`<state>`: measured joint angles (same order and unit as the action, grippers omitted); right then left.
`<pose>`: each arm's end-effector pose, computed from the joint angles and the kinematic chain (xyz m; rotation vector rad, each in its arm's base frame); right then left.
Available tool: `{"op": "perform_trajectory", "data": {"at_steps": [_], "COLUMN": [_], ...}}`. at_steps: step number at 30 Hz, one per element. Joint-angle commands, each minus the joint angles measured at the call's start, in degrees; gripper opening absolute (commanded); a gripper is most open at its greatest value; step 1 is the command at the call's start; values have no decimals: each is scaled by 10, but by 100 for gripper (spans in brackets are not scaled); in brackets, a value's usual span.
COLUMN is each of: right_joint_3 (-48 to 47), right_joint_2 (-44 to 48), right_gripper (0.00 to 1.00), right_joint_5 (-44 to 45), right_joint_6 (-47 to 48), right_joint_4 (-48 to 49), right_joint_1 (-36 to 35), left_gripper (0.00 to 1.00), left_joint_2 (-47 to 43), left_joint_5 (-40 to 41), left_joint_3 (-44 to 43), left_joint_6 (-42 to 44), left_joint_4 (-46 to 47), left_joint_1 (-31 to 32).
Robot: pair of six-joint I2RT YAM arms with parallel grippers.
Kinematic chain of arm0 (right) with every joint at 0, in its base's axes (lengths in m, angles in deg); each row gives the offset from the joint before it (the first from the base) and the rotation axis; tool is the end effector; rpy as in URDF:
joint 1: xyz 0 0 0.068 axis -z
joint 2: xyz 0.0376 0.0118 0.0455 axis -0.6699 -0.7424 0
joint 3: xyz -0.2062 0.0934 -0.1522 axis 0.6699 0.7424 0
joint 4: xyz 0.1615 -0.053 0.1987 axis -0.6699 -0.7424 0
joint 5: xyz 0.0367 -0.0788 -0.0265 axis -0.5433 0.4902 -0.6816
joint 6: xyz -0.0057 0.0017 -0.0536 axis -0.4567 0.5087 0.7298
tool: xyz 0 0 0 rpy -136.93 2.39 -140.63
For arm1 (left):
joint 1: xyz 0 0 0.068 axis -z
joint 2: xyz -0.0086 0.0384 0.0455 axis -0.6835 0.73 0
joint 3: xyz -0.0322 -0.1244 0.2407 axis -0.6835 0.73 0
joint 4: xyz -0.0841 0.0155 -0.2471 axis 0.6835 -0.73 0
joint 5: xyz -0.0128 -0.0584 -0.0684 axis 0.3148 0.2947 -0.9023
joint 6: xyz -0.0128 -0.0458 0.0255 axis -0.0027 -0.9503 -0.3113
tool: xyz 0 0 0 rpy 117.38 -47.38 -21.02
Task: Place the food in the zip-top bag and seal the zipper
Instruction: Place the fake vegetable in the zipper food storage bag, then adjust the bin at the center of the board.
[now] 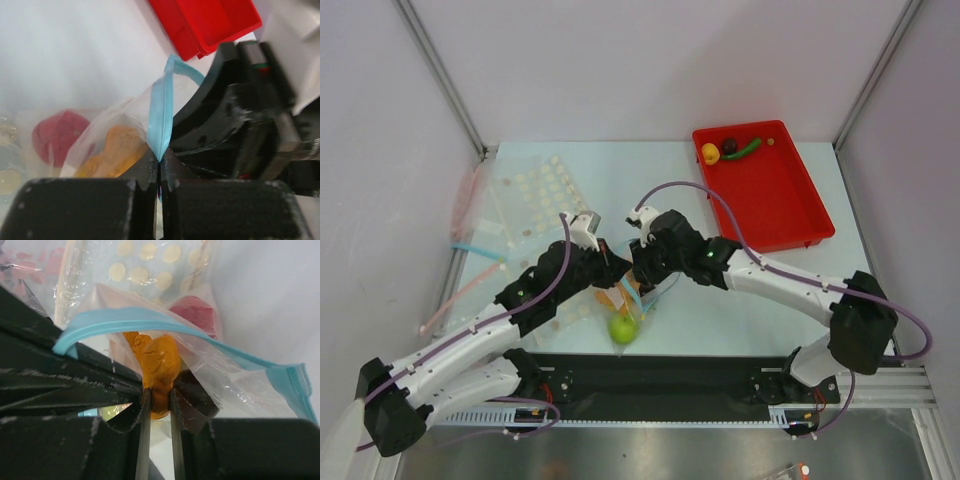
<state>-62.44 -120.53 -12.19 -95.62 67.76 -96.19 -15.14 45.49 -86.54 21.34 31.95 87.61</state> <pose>0.1928 0.2754 0.2834 -0.8872 2.1623 0.7803 0.1484 -0.1443 0.2788 0.1267 2.0402 -0.8894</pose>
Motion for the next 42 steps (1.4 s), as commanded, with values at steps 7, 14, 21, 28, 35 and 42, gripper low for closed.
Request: {"op": "perform_trajectory", "data": {"at_steps": [7,14,21,28,35,42], "right_joint_3": [-2,63,102,124,158,163], "right_joint_2": [-9,123,207,213,217,212], "right_gripper": [56,66,65,65,66,69], "right_joint_5": [-32,30,143,173,149,212], "right_joint_6": [-33,-33,-40,-74,-104,-109], "right_joint_4": [29,58,63,65,87,119], "right_joint_1": [-11,6,26,99,191,214], "left_gripper": [0,0,0,0,0,0], "left_joint_2": [-25,-22,-29,-39,-40,-46], "left_joint_5": [-3,-2,1,3,4,12], "left_joint_3": [-8,-9,-8,-6,-7,-2], "left_joint_6": [-12,-10,-7,-7,-4,-6], "left_joint_4": [28,28,25,27,24,27], "left_joint_1": [1,1,1,1,1,1]}}
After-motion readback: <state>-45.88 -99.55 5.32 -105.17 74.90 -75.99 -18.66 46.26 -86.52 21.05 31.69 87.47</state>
